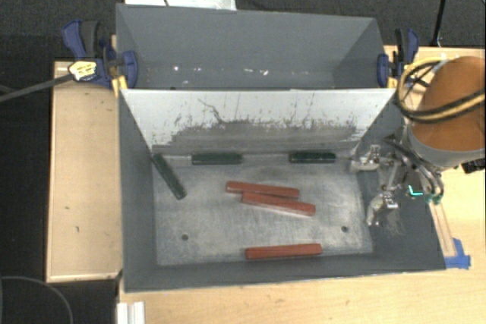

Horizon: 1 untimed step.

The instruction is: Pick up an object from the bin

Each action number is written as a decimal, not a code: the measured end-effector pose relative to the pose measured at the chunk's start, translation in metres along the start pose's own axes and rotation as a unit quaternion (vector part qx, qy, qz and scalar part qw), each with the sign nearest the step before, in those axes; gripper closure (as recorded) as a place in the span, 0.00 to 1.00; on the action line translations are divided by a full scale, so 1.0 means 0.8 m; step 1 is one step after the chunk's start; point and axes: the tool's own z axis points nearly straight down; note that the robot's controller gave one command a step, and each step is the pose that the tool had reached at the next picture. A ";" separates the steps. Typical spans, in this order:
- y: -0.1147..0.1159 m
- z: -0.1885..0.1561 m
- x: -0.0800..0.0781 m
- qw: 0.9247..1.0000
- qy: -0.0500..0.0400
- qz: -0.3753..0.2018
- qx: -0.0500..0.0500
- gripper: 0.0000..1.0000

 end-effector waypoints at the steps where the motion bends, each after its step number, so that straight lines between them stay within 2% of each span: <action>1: 0.000 -0.004 -0.002 1.000 -0.004 -0.002 0.001 0.00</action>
Offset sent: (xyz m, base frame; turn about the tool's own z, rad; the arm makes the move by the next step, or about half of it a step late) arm 0.0161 0.0611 -0.0736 -0.0413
